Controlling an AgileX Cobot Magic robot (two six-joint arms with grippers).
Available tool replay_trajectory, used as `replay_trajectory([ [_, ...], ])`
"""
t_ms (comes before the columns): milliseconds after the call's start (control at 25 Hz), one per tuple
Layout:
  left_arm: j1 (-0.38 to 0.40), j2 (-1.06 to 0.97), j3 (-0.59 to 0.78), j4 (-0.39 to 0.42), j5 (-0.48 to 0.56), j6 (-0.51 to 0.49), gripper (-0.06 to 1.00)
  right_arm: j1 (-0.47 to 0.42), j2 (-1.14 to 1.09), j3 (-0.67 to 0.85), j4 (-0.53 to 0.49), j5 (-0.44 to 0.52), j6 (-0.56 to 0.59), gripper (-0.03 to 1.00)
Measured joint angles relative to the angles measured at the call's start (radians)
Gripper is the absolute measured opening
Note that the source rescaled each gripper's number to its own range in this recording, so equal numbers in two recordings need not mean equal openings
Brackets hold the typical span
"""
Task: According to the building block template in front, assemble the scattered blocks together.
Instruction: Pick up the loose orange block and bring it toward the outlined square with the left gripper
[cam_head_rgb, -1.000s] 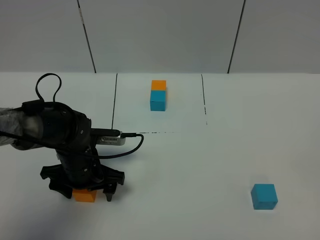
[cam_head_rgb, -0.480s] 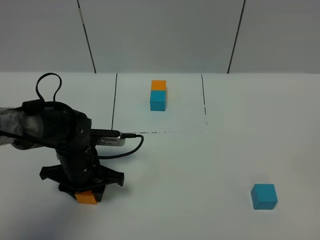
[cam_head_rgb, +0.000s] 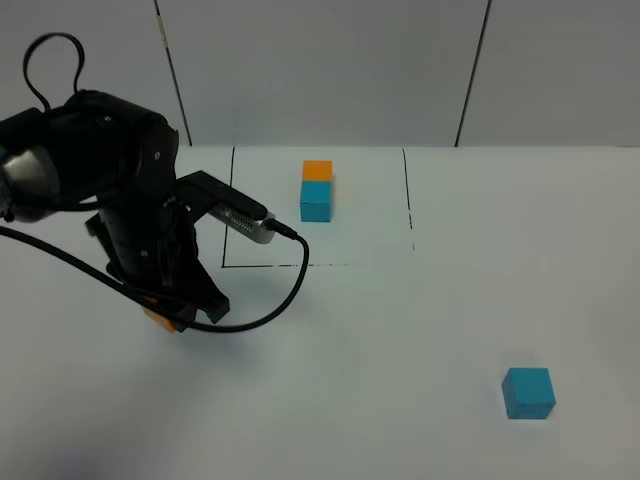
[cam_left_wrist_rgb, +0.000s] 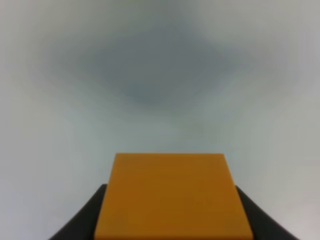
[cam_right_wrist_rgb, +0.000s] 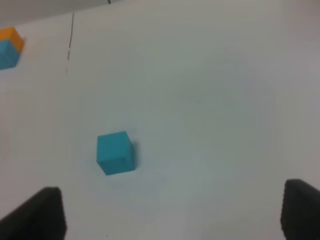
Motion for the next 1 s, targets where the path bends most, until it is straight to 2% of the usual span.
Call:
replay_trajectory([
  [80,-0.013,-0.001,-0.036,-0.005,0.015,0.179,0.00,0.000,0.000,0.000,0.000,0.000,0.000,0.72],
  [200,-0.035,0.000,-0.051,-0.014,0.010,0.382,0.00,0.000,0.000,0.000,0.000,0.000,0.000,0.72],
  [360,-0.066,0.032,-0.055,-0.026,-0.006,0.565,0.00,0.000,0.000,0.000,0.000,0.000,0.000,0.72],
  [600,-0.136,0.127,-0.055,-0.016,-0.121,0.670,0.00,0.000,0.000,0.000,0.000,0.000,0.000,0.72],
  [760,-0.167,0.194,-0.055,-0.010,-0.192,0.680,0.00,0.000,0.000,0.000,0.000,0.000,0.000,0.72],
  [1000,-0.172,0.275,-0.055,0.006,-0.211,0.680,0.00,0.000,0.000,0.000,0.000,0.000,0.000,0.72],
])
